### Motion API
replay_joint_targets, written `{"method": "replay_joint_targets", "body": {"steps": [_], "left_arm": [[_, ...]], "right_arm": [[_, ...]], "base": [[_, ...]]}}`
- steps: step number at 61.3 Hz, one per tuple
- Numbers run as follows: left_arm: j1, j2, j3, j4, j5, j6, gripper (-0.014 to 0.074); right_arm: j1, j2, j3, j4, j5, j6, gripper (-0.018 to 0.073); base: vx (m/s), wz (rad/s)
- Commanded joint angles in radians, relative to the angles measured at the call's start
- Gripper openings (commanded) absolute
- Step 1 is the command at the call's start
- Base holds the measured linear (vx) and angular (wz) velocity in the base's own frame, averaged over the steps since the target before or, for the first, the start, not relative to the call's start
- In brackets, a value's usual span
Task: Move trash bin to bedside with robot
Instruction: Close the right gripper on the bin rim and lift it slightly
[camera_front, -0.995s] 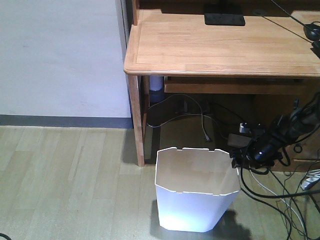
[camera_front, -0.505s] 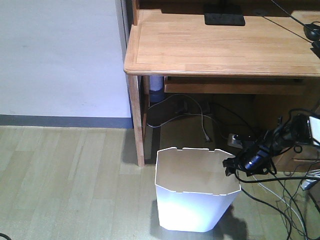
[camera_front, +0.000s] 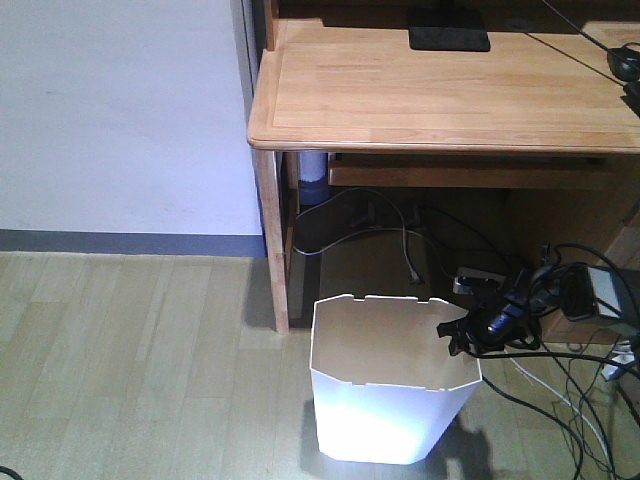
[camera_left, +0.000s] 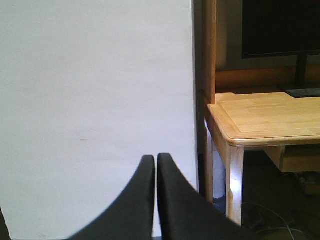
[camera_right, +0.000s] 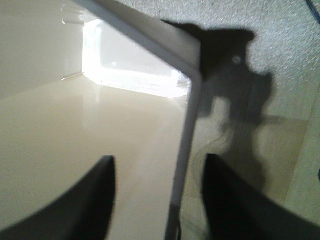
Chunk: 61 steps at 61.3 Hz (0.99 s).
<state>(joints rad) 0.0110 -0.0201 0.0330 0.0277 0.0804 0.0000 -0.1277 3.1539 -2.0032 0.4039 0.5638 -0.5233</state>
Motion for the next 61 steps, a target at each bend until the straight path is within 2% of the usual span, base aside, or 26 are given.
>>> {"method": "replay_joint_targets", "body": {"steps": [1, 4, 19, 24, 30, 38, 45, 52, 61], "left_arm": [[-0.007, -0.006, 0.012, -0.009, -0.074, -0.014, -0.0006], [-0.007, -0.006, 0.012, -0.009, -0.074, -0.014, -0.0006], [-0.007, -0.006, 0.012, -0.009, -0.074, -0.014, -0.0006], [-0.007, -0.006, 0.012, -0.009, -0.074, -0.014, -0.0006], [-0.007, -0.006, 0.012, -0.009, -0.074, -0.014, -0.0006], [-0.007, -0.006, 0.012, -0.009, -0.074, -0.014, -0.0006], [-0.007, -0.006, 0.012, -0.009, -0.074, -0.014, -0.0006], [-0.007, -0.006, 0.012, -0.009, -0.074, -0.014, -0.0006], [-0.007, -0.006, 0.012, -0.009, -0.074, -0.014, -0.0006]], "right_arm": [[-0.002, -0.057, -0.059, -0.004, 0.076, 0.030, 0.0087], [-0.002, -0.057, -0.068, 0.008, 0.096, 0.026, -0.0018], [-0.004, -0.102, -0.068, 0.112, 0.174, -0.084, -0.0005], [-0.006, -0.134, -0.020, 0.178, 0.166, -0.142, -0.0005], [-0.021, -0.194, 0.093, 0.289, 0.099, -0.209, -0.0003], [-0.048, -0.318, 0.307, 0.503, -0.010, -0.417, -0.0004], [-0.074, -0.424, 0.476, 0.653, -0.001, -0.627, -0.0004], [-0.090, -0.521, 0.598, 0.725, 0.039, -0.744, -0.0004], [-0.095, -0.650, 0.742, 0.730, 0.044, -0.797, -0.0004]], "base": [[0.00, 0.00], [0.00, 0.00], [0.00, 0.00], [0.00, -0.01], [0.00, -0.01], [0.00, 0.00], [0.00, 0.00], [0.00, 0.00], [0.00, 0.00]]}}
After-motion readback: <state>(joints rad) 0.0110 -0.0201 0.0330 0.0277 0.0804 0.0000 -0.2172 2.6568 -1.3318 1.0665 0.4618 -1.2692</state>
